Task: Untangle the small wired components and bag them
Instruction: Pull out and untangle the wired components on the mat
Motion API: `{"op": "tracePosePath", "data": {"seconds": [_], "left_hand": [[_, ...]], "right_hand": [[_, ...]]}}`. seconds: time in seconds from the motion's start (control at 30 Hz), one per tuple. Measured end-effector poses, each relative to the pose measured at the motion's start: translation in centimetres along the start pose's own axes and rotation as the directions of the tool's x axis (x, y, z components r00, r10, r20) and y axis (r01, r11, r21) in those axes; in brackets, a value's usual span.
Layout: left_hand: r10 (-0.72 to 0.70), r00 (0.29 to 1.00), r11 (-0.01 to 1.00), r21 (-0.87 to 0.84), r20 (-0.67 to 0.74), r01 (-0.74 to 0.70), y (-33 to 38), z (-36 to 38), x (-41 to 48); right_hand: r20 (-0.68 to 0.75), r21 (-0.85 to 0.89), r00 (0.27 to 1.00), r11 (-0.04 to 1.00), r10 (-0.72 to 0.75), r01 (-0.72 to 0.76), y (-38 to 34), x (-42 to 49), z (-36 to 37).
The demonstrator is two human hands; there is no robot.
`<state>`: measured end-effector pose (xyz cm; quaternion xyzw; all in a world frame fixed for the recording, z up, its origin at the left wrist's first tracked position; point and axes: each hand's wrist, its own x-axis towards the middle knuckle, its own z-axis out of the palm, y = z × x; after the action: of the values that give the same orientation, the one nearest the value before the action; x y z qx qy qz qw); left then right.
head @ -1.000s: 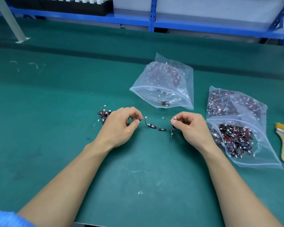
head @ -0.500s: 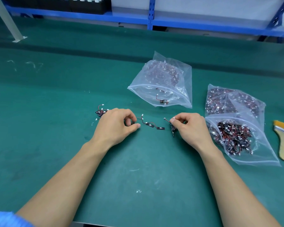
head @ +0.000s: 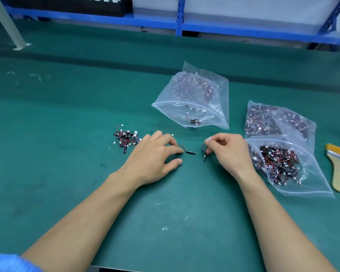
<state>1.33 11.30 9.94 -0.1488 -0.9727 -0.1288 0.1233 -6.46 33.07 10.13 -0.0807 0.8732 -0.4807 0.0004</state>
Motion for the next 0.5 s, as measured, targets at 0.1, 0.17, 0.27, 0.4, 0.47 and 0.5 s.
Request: {"op": "tracePosePath", "data": {"seconds": [0.1, 0.17, 0.27, 0.4, 0.47, 0.5], "left_hand": [[-0.016, 1.0, 0.999, -0.04, -0.016, 0.015, -0.4, -0.3, -0.4], [-0.019, 0.999, 0.998, -0.066, -0.045, 0.016, -0.5, -0.4, -0.5], [0.015, 0.994, 0.997, -0.073, -0.104, -0.022, 0.2, -0.3, -0.3], [0.081, 0.997, 0.996, -0.022, -0.001, -0.081, 2.0, 0.4, 0.5], [0.087, 0.994, 0.996, 0.013, 0.06, -0.088, 2.3, 0.8, 0.7], [0.087, 0.994, 0.996, 0.019, 0.065, -0.088, 2.3, 0.9, 0.8]], "right_hand": [[0.001, 0.01, 1.0, 1.0, -0.002, 0.002, -0.1, 0.0, 0.0], [-0.003, 0.014, 1.0, 1.0, 0.001, -0.001, -0.1, 0.0, 0.0], [-0.004, 0.014, 1.0, 1.0, 0.001, -0.001, 0.0, 0.1, -0.1], [0.008, 0.013, 1.0, 1.0, -0.009, 0.009, 0.0, 0.1, 0.0], [0.007, 0.008, 1.0, 1.0, -0.016, 0.016, 0.0, 0.0, 0.0], [0.004, 0.008, 1.0, 1.0, -0.017, 0.017, 0.0, 0.1, 0.0]]}}
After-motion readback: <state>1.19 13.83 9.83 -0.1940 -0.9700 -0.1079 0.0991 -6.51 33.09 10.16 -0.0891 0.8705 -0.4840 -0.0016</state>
